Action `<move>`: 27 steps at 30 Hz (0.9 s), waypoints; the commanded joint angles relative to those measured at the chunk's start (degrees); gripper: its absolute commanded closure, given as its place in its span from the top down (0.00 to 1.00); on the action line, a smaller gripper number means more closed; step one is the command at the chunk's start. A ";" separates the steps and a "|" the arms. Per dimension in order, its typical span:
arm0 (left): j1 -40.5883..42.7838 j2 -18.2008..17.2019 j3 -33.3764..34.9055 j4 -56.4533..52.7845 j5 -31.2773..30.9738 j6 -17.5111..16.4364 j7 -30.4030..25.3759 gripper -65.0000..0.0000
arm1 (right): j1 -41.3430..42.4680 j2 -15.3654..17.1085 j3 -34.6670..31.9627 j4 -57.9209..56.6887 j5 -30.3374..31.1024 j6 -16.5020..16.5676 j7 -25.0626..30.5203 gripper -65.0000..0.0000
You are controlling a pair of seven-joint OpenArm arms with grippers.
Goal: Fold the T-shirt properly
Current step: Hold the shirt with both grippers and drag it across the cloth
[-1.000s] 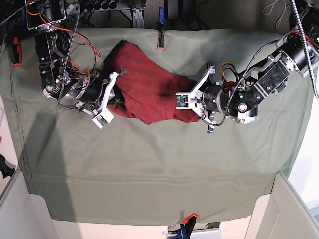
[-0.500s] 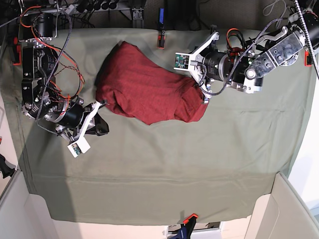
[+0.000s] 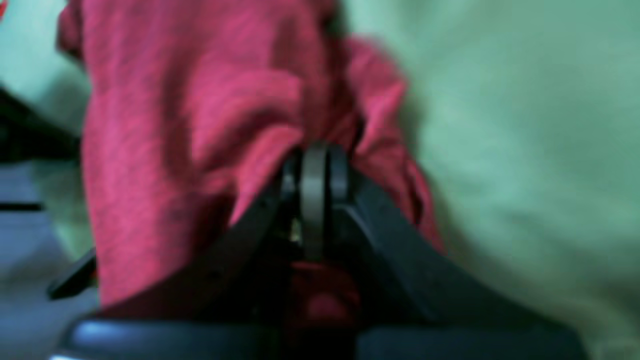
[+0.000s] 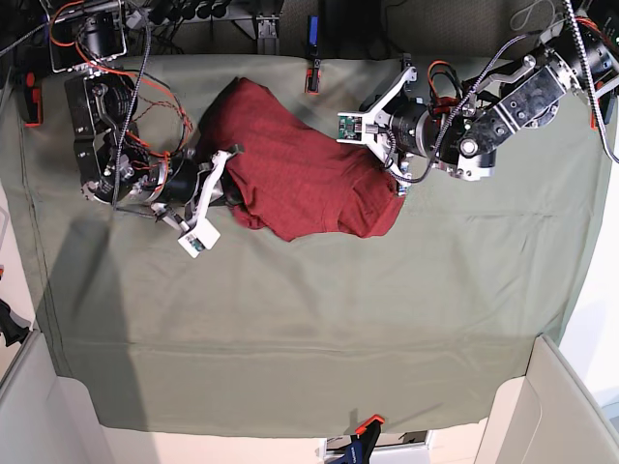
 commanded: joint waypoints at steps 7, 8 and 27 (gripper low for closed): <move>0.79 -3.23 -5.22 0.61 -0.07 -0.10 -1.95 0.00 | -5.33 0.09 -3.10 4.50 1.18 1.66 -0.35 0.00; 1.07 -3.04 -6.43 0.52 -0.07 -0.10 -2.40 0.00 | -5.64 0.11 -2.80 5.38 1.03 1.64 -0.37 0.00; 0.46 13.94 -11.82 -16.20 9.05 -0.10 -9.44 0.00 | -4.81 0.13 4.87 9.20 0.61 1.51 -0.52 0.00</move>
